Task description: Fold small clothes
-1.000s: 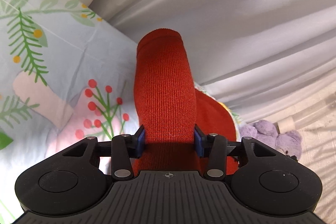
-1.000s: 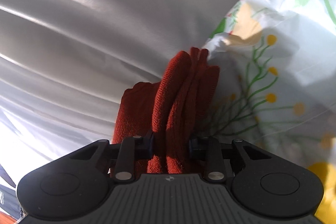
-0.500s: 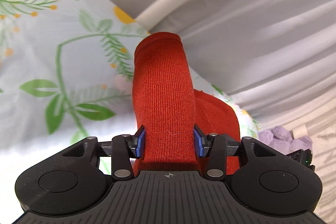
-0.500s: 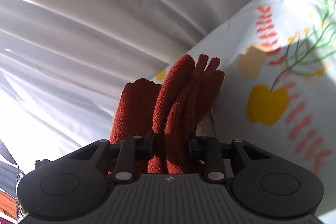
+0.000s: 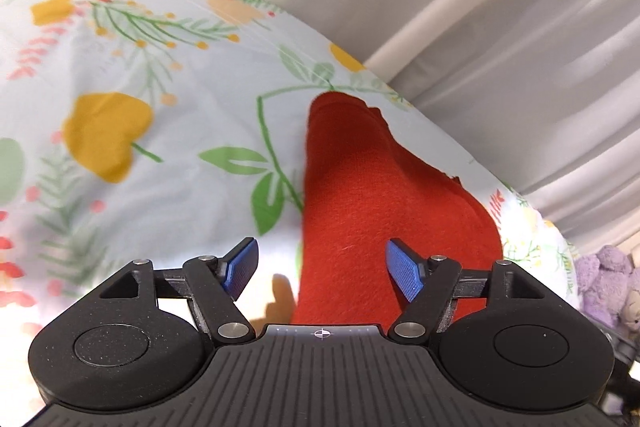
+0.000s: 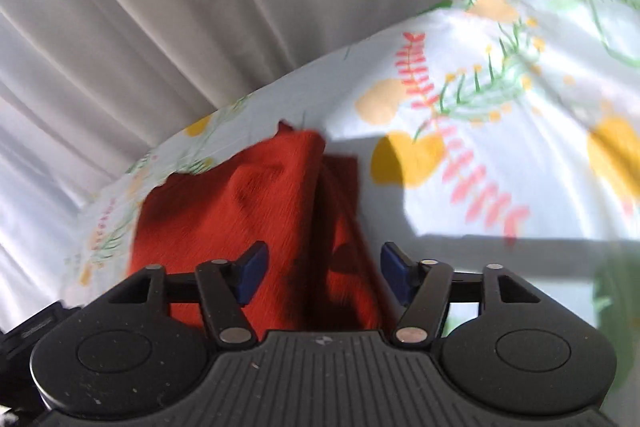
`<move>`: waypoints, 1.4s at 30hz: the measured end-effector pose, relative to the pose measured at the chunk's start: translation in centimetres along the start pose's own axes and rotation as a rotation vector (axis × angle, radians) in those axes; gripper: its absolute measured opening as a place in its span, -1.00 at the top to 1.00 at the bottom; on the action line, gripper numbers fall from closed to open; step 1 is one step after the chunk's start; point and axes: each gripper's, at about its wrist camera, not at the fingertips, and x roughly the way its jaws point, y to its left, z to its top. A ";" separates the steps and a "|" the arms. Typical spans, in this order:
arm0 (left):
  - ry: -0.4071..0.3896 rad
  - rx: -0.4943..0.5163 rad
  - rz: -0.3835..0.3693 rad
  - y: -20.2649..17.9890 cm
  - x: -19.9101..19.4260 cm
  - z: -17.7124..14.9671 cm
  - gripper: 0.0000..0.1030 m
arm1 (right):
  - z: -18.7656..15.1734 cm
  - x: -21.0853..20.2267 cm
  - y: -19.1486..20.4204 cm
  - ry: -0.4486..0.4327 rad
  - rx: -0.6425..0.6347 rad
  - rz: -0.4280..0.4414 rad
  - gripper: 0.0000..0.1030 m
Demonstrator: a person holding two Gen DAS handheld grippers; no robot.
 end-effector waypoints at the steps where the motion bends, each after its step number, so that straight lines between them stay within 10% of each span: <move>1: -0.014 0.006 0.018 0.0 -0.6 -0.4 -0.51 | -1.0 -0.5 -0.3 0.010 0.019 0.016 -0.24; 9: -0.040 0.156 0.127 -1.0 -5.5 -6.2 -0.63 | -6.0 -1.1 -2.5 0.114 0.168 0.181 -0.23; 14: 0.062 0.267 0.171 -2.8 -4.4 -9.8 -0.65 | -5.5 -0.1 -1.7 0.110 0.172 0.196 0.78; 20: -0.030 0.282 0.292 -4.7 -1.7 -10.1 -0.65 | -5.9 -0.3 -5.4 0.121 0.502 0.564 0.83; 24: -0.057 0.211 0.365 -3.8 -1.5 -10.1 -0.67 | -5.5 -0.9 -5.3 0.088 0.411 0.481 0.83; 30: 0.016 0.067 0.417 0.1 -4.0 -9.6 -0.69 | -5.4 -2.2 -1.8 0.034 -0.054 0.110 0.73; 33: -0.013 -0.040 0.393 1.8 -6.0 -8.1 -0.69 | -5.0 -3.1 -1.9 0.010 -0.083 0.017 0.29; 42: -0.098 0.104 0.390 -4.3 -3.2 -1.9 -0.86 | -1.1 -3.1 3.8 -0.087 -0.193 0.022 0.26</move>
